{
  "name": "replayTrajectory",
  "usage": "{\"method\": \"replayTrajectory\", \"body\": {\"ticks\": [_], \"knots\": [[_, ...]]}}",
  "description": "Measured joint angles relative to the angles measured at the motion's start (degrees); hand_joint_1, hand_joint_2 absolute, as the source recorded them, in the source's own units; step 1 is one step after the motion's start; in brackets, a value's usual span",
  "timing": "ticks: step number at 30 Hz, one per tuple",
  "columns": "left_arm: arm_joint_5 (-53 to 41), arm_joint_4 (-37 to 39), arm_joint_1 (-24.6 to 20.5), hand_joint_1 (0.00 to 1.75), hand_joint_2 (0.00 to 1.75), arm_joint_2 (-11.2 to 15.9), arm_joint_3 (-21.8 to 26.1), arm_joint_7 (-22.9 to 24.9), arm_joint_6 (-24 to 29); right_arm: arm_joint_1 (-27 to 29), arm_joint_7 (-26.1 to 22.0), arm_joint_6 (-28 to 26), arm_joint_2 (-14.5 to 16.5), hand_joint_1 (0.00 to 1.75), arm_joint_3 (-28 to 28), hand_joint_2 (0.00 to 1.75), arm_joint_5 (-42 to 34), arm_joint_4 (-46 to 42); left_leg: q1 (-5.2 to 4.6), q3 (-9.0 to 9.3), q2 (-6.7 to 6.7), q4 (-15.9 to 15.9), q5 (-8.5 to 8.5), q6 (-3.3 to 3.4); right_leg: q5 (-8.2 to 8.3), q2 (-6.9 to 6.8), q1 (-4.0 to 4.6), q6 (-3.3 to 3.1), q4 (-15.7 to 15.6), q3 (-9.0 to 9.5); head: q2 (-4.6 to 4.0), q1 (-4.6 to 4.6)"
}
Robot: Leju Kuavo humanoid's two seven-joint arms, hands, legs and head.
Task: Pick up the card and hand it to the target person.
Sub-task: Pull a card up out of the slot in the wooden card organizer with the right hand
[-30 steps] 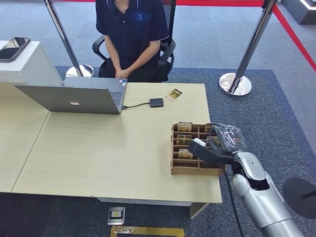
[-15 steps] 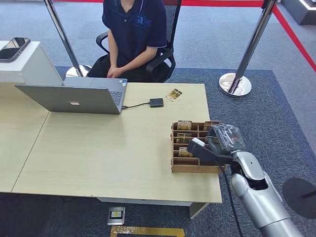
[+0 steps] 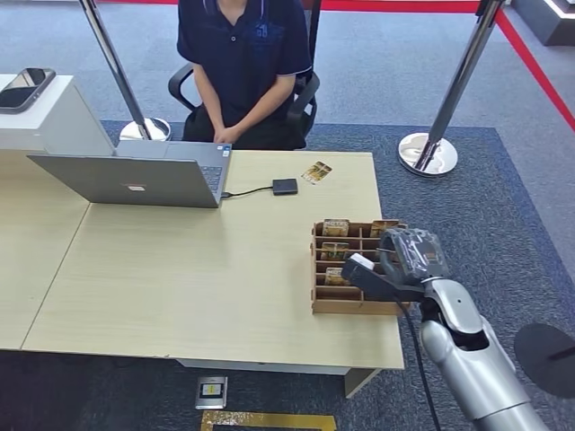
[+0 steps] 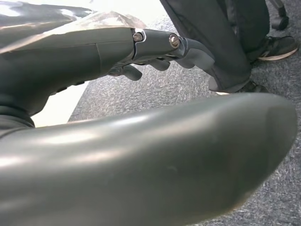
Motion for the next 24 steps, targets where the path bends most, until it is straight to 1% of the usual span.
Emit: {"method": "replayTrajectory", "body": {"ticks": [6,10,13,21,24], "knots": [[0.1,0.04,0.01,0.0,0.0,0.01,-0.01,-0.09,-0.05,-4.01,-2.67,3.48,-3.16,1.43,-0.62,1.75,-2.23,-1.41,-0.04,-0.07,0.07,0.04,-0.01,0.01,0.01,0.06,-0.04,0.01,0.07,-0.09,0.0,0.0],[0.08,0.06,-0.01,0.0,0.0,0.01,-0.04,-0.06,-0.18,-4.61,-3.58,4.59,-4.48,1.42,-0.7,1.75,-3.25,-3.0,-0.04,-0.1,0.08,0.05,0.01,0.01,0.03,0.06,-0.04,0.01,0.06,-0.12,0.0,0.0],[0.22,0.03,-0.06,0.0,0.0,-0.08,0.07,-0.05,-0.24,-5.57,-4.17,5.61,-5.65,1.4,0.25,1.75,-4.1,-5.53,-0.04,-0.12,0.08,0.06,0.02,0.0,0.04,0.03,-0.04,0.0,0.06,-0.13,0.0,0.0],[0.18,0.0,-0.18,0.0,0.0,-0.18,0.33,0.19,0.23,-12.61,-5.0,9.17,-6.86,1.4,3.81,1.75,-7.08,-7.75,-0.06,-0.18,0.25,0.1,0.0,0.01,0.06,0.21,-0.06,0.01,0.15,-0.26,0.0,0.0],[0.0,0.01,-0.2,0.0,0.0,-0.19,0.2,0.27,0.24,-14.53,-4.89,9.82,-6.19,1.4,4.69,1.75,-7.46,-7.98,-0.05,-0.16,0.22,0.09,-0.01,0.0,0.05,0.2,-0.06,0.02,0.13,-0.22,0.0,0.0]]}}
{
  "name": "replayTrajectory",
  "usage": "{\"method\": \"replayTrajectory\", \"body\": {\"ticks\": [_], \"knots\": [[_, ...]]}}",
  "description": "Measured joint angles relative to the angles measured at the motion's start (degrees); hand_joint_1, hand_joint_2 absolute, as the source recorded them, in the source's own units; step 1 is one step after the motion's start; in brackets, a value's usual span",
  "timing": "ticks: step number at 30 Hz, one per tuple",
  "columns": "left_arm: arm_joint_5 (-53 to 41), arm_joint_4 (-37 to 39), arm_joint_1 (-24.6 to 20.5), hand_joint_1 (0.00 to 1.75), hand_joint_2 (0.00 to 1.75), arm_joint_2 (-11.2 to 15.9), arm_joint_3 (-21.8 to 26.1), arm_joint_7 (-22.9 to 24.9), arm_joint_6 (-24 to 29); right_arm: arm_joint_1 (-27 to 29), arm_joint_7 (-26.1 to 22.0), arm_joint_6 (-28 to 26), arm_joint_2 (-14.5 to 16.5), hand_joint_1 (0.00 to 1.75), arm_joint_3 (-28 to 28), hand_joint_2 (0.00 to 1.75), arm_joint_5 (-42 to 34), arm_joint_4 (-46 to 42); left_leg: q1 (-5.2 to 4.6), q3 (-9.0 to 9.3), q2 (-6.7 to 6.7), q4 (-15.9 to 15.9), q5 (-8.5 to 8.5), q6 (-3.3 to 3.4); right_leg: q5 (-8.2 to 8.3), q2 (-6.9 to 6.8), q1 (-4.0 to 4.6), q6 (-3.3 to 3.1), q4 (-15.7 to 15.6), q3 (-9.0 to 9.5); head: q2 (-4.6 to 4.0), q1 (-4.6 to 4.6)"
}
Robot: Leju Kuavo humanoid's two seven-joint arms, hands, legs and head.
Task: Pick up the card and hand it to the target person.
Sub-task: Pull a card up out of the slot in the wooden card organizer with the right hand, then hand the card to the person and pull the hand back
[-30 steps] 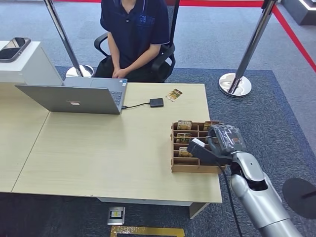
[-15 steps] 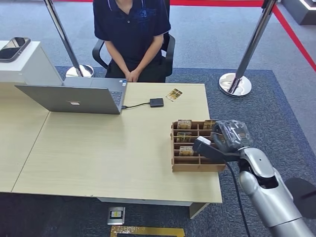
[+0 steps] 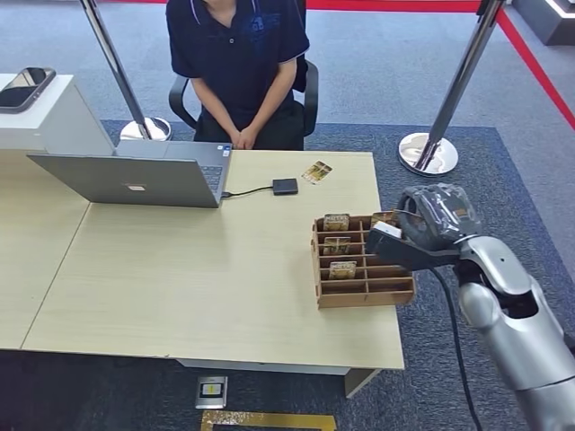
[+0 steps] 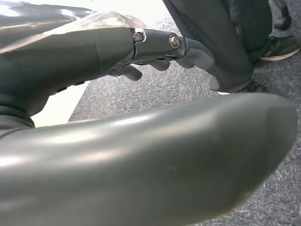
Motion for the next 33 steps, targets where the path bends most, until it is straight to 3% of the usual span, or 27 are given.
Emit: {"method": "replayTrajectory", "body": {"ticks": [11,16,21,29,33], "knots": [[-0.41,0.07,-0.04,0.0,0.0,-0.01,-0.31,-0.14,-0.14,-3.29,1.73,-6.32,7.98,1.44,5.67,1.75,1.07,8.42,0.07,0.19,0.02,-0.14,0.01,-0.02,0.03,0.04,0.07,-0.02,-0.15,0.21,0.0,0.0],[-0.74,0.08,-0.04,0.0,0.0,0.0,-0.49,0.42,-0.16,-5.8,2.38,-8.64,14.78,1.43,7.02,1.75,1.69,17.45,0.07,0.21,0.09,-0.14,-0.01,-0.01,0.03,0.12,0.07,0.0,-0.14,0.21,0.0,0.0],[-1.2,0.11,-0.02,0.0,0.0,0.11,-0.95,0.44,-0.25,-8.06,2.35,-9.25,17.99,1.44,7.32,1.75,1.42,23.18,0.07,0.14,0.02,-0.11,0.02,-0.03,0.02,0.02,0.07,-0.02,-0.09,0.15,0.0,0.0],[-2.7,0.29,-0.15,0.0,0.0,0.46,-1.98,0.79,-0.62,-15.11,5.43,-12.94,28.45,1.46,7.55,1.75,2.69,38.68,0.05,0.09,0.19,-0.09,0.03,-0.01,0.04,0.18,0.06,-0.03,0.0,0.05,0.0,0.0],[-2.81,0.3,-0.16,0.0,0.0,0.62,-2.01,0.25,-0.77,-16.93,6.63,-13.31,30.91,1.47,7.24,1.75,3.1,42.23,0.08,0.09,0.0,-0.07,0.03,-0.03,-0.01,0.01,0.08,-0.02,-0.02,0.09,0.0,0.0]]}}
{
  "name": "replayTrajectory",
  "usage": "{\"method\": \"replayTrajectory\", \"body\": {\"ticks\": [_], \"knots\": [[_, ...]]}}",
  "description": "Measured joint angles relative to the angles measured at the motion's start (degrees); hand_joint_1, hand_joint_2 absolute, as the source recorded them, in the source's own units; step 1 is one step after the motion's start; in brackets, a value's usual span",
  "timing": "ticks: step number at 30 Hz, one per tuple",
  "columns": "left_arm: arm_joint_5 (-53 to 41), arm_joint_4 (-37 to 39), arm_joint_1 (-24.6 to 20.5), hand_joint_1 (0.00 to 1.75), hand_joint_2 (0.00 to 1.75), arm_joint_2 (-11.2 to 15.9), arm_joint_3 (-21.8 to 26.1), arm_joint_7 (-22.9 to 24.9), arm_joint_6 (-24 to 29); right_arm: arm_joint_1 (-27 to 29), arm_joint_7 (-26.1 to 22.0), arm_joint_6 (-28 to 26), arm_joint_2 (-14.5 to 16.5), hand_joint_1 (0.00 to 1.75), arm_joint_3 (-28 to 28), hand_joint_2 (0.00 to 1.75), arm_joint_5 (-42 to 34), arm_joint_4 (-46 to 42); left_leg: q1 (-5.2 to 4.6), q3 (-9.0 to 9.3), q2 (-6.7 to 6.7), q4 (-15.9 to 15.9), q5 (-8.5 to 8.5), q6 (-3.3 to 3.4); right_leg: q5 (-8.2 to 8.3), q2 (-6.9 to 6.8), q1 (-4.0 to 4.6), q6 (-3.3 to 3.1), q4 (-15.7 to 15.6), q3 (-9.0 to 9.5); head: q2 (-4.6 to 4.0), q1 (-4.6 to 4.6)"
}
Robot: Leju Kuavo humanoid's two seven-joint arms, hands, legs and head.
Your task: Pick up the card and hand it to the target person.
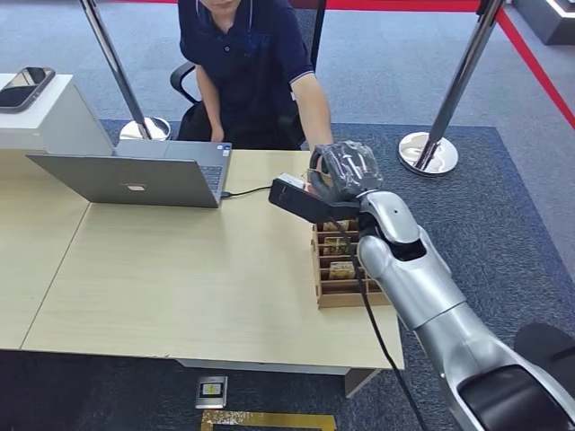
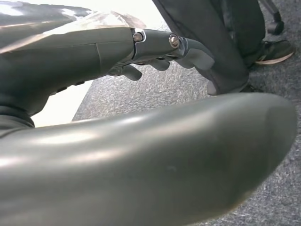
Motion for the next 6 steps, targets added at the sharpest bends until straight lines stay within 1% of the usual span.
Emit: {"method": "replayTrajectory", "body": {"ticks": [6], "knots": [[0.31,0.0,0.06,0.0,0.0,0.23,0.29,0.39,-0.03,-1.1,-0.45,-0.19,1.33,1.46,-0.15,1.75,0.36,3.02,0.02,0.0,-0.14,-0.01,0.02,0.0,-0.02,-0.13,0.02,0.03,-0.05,0.08,0.0,0.0]]}}
